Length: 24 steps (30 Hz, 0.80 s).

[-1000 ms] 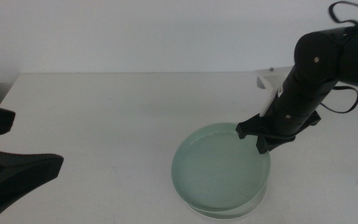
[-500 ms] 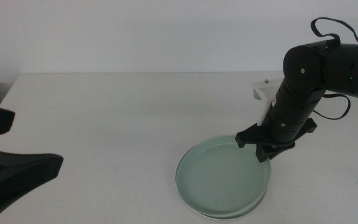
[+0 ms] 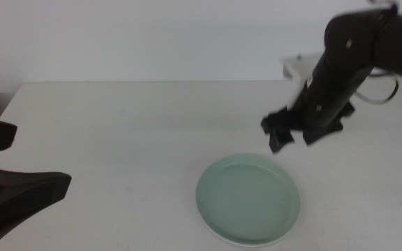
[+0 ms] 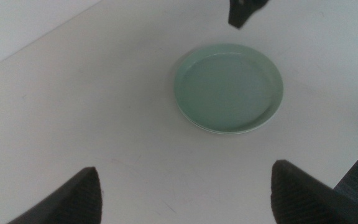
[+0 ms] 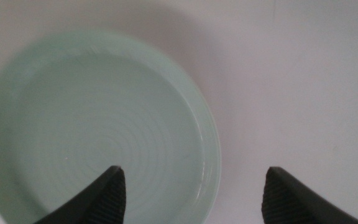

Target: Stack the three bowls on top of each other.

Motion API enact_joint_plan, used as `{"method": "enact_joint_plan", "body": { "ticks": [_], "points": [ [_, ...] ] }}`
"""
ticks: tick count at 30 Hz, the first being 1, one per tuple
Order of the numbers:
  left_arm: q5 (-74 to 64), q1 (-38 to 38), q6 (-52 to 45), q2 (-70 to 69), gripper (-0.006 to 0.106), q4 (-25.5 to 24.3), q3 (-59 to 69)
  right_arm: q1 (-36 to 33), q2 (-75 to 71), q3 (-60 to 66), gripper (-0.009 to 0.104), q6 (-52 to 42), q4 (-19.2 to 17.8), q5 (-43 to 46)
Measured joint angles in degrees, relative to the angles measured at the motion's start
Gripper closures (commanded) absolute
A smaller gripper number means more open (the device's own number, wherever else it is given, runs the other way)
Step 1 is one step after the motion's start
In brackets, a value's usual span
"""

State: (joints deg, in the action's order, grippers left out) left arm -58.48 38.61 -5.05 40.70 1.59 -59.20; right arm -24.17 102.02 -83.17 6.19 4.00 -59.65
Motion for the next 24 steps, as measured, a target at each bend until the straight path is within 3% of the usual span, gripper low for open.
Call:
{"method": "enact_joint_plan", "body": {
  "ticks": [8,14,17,19,24],
  "points": [
    [9.17,-0.2,0.74,0.45,-0.004,-1.59,-0.06,5.29,-5.52,-7.25,0.039,-5.32,2.92,-5.64],
    [12.12,-6.98,14.52,10.27,-0.004,-16.9,-5.92,15.88,-12.1,-7.57,0.039,-10.28,10.45,-6.94],
    [11.42,-14.78,16.91,16.49,-0.004,-19.6,-9.68,20.91,-15.48,-7.01,0.039,-12.85,13.78,-6.94],
    [10.84,-19.62,14.22,19.98,-0.004,-16.98,-11.33,23.29,-18.29,-5.42,0.039,-14.17,14.65,-6.94],
    [9.87,-30.84,3.45,24.74,-0.004,-3.13,-12.0,27.15,-26.22,1.15,0.039,-16.37,14.9,-5.16]
  ]
}}
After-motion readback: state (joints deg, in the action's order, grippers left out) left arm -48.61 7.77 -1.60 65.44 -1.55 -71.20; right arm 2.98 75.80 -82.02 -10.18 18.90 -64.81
